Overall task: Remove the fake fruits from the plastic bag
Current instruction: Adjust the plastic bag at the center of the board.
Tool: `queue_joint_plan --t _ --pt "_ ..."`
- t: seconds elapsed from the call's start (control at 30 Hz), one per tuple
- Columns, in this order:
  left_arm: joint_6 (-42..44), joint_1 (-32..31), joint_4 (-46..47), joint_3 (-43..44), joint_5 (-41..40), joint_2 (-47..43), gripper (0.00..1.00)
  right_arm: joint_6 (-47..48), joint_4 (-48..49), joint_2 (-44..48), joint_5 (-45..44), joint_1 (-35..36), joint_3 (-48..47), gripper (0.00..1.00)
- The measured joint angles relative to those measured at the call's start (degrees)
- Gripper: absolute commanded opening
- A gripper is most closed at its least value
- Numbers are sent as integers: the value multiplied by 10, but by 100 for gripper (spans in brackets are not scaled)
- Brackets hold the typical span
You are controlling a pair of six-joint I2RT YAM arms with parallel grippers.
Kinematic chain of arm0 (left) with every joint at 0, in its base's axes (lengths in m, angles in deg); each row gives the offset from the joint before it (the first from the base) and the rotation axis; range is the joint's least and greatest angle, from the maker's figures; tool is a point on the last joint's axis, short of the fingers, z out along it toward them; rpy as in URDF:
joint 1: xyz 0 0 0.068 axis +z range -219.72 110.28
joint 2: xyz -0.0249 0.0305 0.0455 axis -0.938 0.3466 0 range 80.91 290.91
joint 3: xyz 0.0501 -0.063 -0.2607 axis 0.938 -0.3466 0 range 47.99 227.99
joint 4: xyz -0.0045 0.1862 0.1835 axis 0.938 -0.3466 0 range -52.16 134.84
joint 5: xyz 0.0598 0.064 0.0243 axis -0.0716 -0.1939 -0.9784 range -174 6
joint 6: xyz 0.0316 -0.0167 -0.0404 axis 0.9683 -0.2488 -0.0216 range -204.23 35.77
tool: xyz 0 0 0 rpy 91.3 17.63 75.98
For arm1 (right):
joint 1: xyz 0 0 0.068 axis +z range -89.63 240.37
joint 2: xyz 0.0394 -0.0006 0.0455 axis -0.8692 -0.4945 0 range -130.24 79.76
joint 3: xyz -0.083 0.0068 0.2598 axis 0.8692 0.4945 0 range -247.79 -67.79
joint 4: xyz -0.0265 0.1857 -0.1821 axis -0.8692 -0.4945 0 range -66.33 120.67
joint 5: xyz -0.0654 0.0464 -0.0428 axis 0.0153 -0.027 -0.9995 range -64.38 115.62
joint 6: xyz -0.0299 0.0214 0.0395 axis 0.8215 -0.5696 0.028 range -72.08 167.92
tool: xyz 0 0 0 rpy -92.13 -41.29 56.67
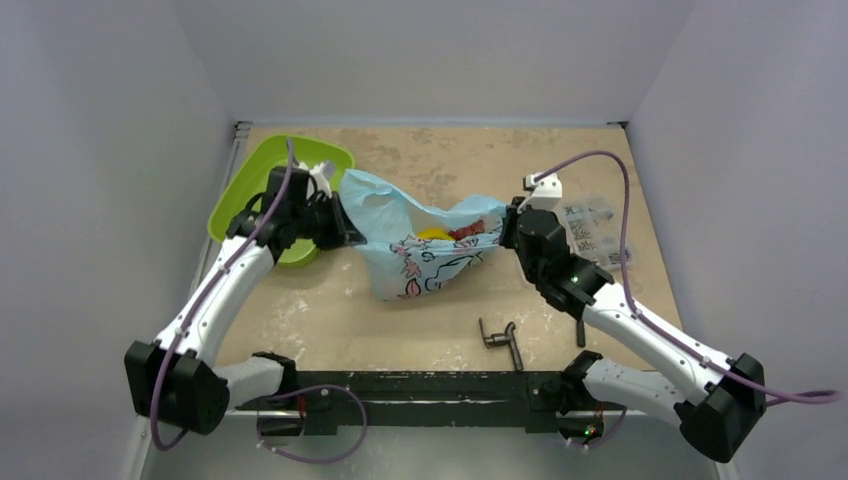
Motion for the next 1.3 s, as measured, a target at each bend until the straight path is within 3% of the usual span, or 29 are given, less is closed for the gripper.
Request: queue_joint_plan --t 0.17,0.3,0.4,0.5,0.57,0.73,0.9,1.0,1.13,1.23,1.3 --pt "3 4 -11 188 52 125 0 30 -4 -82 -10 -7 -97 0" --pt "22 5 -17 294 84 157 0 43 -10 -107 -13 -7 -132 0" --pt "42 6 -17 273 96 134 0 42 -17 -91 -3 -7 -129 0" --pt "66 6 -14 171 94 94 0 33 -19 -56 19 -7 -96 3" --pt "78 6 -21 85 72 79 8 16 -21 -36 41 -7 -67 6" --pt "86 6 -59 -78 10 61 47 -37 -21 -10 134 8 47 29" --pt "85 5 -102 -88 13 -71 74 -58 -56 -19 158 46 64 64" --pt "86 -2 -127 -43 40 -140 77 -58 -72 -10 161 53 52 83" --pt "85 -31 -154 22 84 -181 74 -55 -96 5 158 54 22 97" --pt "74 -87 -155 41 96 -193 69 -52 -115 3 145 54 -7 99" --pt "62 -158 -150 54 65 -183 67 -52 -121 1 132 55 -17 99"
